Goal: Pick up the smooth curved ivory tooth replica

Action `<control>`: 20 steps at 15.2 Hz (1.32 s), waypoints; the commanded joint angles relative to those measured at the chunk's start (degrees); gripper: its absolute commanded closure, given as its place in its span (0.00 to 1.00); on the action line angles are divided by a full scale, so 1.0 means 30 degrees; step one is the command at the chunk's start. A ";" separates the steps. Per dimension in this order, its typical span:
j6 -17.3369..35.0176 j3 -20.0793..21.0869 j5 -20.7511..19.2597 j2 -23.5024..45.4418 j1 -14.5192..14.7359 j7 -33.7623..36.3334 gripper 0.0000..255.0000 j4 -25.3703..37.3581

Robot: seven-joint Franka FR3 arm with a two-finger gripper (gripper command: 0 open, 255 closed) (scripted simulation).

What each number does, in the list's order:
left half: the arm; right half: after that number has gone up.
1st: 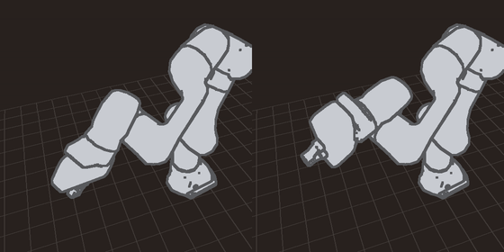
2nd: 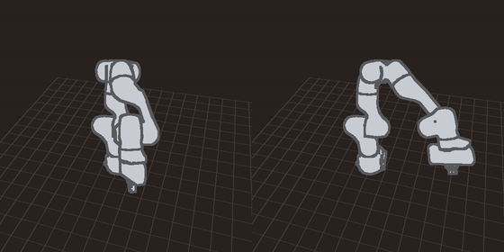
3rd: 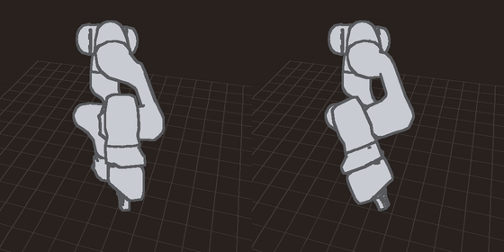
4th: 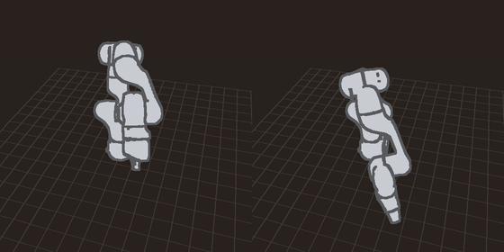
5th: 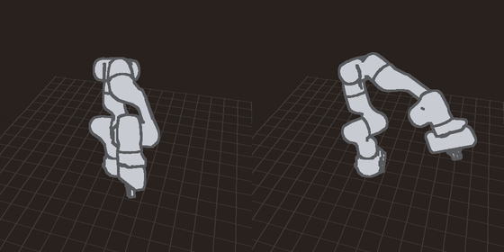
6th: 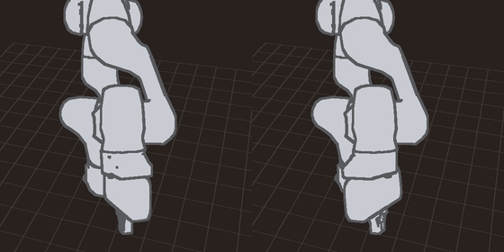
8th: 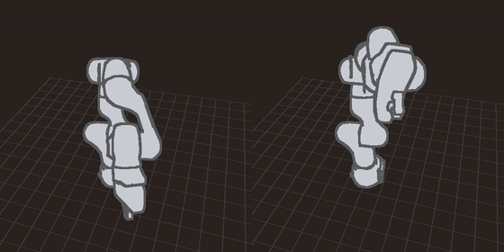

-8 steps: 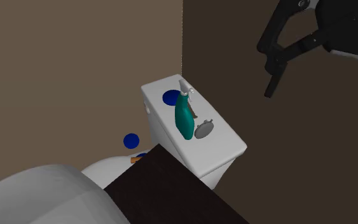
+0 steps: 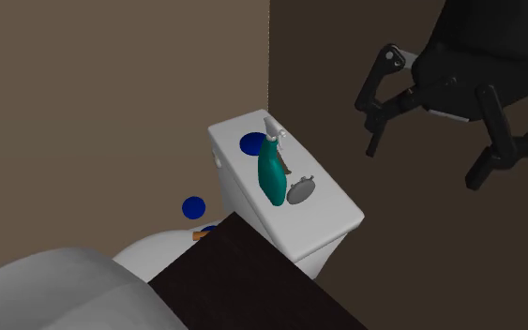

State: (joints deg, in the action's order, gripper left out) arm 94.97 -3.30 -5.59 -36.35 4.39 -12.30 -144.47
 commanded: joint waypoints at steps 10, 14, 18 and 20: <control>0.7592 0.0546 0.1031 0.6167 0.2349 -0.2675 0.00 -0.0392; 0.9971 0.0931 0.1453 0.8633 0.3117 -0.3695 0.00 0.0073; 1.2101 0.1431 0.1832 1.1126 0.3807 -0.4694 0.00 0.0824; 1.3066 0.1721 0.1978 1.2365 0.4119 -0.5167 0.00 0.1295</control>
State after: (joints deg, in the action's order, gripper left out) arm 132.43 1.54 0.14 -1.21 16.36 -26.86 -141.16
